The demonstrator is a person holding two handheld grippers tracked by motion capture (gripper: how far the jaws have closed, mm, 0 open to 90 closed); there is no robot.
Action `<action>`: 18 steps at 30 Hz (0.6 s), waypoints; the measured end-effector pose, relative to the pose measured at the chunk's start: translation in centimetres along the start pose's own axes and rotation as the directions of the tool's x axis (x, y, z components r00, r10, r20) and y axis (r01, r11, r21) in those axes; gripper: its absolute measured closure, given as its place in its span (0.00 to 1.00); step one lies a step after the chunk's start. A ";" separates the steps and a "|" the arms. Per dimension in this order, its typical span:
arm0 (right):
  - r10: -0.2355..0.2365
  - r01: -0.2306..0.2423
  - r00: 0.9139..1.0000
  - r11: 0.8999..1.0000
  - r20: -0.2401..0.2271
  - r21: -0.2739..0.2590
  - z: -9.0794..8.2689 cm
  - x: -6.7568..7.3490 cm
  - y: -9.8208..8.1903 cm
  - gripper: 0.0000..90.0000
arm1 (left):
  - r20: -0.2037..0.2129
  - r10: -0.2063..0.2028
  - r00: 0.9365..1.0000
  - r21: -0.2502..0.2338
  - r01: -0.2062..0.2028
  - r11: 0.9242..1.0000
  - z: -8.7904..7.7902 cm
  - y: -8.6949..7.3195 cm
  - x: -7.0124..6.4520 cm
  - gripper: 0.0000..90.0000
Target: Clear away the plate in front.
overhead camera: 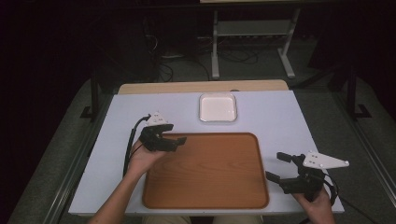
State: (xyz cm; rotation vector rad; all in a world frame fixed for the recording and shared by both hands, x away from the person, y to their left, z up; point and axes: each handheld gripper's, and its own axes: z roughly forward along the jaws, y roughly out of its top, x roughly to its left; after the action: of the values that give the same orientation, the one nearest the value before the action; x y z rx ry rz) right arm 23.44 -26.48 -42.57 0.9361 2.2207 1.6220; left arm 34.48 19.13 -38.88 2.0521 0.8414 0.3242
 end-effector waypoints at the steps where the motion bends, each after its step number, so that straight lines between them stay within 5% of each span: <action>1: 0.000 0.000 1.000 1.000 0.000 0.000 0.0 0.0 0.0 0.15 | 0.000 0.000 1.000 0.000 0.000 1.000 0.0 0.0 0.0 0.25; 18: 0.000 0.000 1.000 1.000 -0.002 -0.001 0.0 -0.1 0.0 0.15 | 0.003 -0.020 1.000 0.047 0.020 0.999 2.2 2.5 1.6 0.26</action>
State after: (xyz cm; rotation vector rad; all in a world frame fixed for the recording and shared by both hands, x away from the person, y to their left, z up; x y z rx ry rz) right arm 23.50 -26.53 -42.58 0.9347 2.2208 1.6242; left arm 37.88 17.87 -38.26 2.0858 0.8748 0.2925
